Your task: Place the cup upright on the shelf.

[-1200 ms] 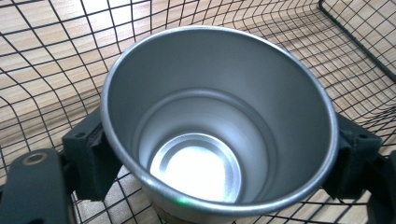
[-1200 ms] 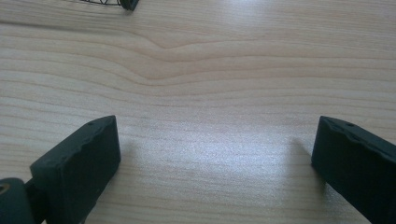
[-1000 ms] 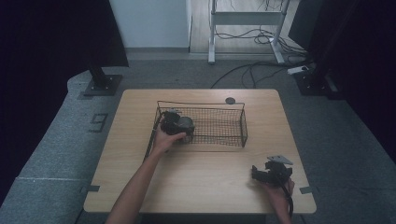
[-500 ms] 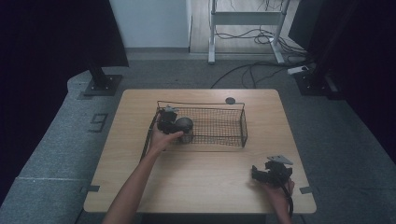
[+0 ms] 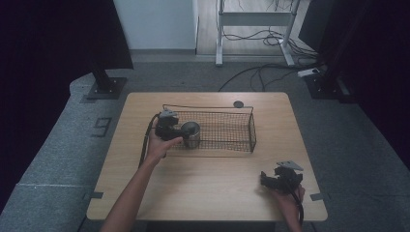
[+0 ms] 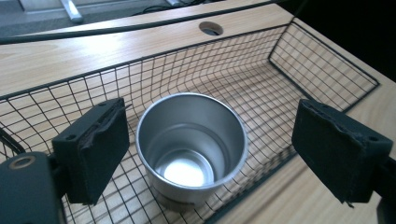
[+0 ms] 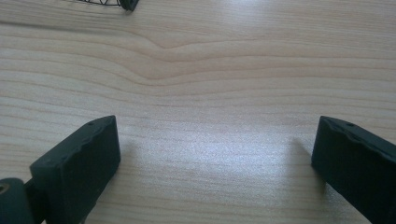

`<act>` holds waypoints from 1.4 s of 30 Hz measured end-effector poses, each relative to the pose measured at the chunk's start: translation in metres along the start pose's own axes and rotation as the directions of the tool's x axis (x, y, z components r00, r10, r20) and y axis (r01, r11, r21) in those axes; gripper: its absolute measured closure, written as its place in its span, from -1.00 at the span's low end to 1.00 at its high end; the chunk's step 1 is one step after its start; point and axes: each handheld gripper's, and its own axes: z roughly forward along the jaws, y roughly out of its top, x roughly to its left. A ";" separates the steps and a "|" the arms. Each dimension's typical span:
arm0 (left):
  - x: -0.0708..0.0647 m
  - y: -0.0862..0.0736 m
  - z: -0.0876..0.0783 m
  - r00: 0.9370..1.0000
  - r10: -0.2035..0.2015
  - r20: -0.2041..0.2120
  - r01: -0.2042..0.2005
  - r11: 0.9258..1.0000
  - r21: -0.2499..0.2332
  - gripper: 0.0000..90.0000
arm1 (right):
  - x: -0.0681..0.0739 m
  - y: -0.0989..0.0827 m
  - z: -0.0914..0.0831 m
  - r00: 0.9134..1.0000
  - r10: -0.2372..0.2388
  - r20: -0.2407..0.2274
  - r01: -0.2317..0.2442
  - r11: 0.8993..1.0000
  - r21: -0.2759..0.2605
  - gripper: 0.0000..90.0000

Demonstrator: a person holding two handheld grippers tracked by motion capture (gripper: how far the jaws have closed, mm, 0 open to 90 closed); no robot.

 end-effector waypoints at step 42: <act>-0.022 -0.129 -0.063 0.999 0.005 0.042 -0.006 0.999 0.033 -0.68 | 0.000 0.000 0.000 1.000 0.002 0.002 -0.002 1.000 0.001 -0.98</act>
